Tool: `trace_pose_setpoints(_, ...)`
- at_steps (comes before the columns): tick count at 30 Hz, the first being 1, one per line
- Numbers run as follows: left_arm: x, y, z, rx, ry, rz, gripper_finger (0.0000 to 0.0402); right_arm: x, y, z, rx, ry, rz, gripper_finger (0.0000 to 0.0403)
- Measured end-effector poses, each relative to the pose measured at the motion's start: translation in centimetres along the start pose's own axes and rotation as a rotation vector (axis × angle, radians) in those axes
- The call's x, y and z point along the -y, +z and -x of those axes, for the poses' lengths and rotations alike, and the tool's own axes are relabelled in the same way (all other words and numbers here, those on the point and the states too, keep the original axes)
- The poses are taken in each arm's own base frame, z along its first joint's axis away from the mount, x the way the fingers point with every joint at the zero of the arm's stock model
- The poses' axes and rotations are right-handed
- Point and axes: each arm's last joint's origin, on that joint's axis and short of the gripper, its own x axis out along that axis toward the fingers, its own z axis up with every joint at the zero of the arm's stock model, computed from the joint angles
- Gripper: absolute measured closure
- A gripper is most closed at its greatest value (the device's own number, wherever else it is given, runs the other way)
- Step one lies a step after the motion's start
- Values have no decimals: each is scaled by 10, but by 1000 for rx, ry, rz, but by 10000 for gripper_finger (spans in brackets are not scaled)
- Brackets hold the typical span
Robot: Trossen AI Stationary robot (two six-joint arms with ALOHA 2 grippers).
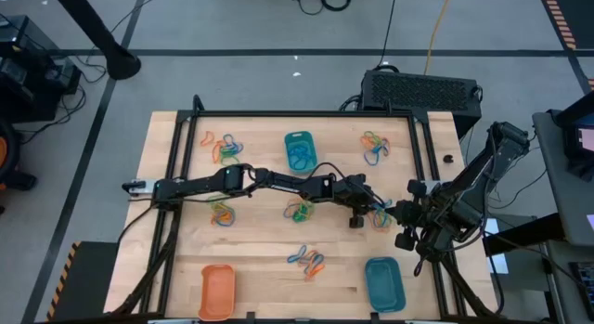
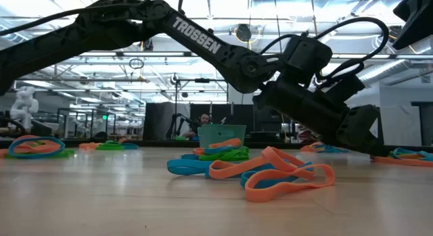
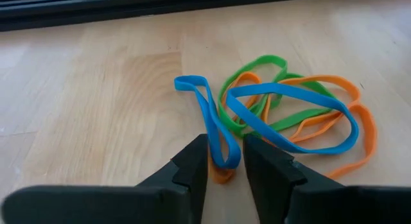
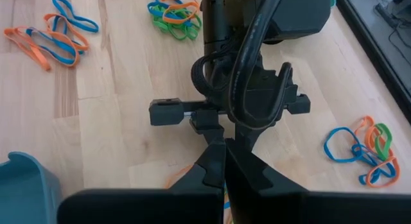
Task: Sort rubber bands into baskets
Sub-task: Put the blue rubber band into the top blue bin
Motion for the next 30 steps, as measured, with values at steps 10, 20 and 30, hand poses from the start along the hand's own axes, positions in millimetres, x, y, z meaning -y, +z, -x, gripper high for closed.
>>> trace_pose_setpoints(10, 0, 0, 0, -3, 0, 1, 393, 0, 0, 0, 9, -5, 4, 403)
trace_pose_setpoints(20, -9, 24, 17, 13, 17, 4, 396, 0, 0, 0, 7, -5, 27, 403)
trace_pose_setpoints(30, -38, 65, 70, -126, 91, -29, 398, 0, 0, 0, 6, -2, 29, 403)
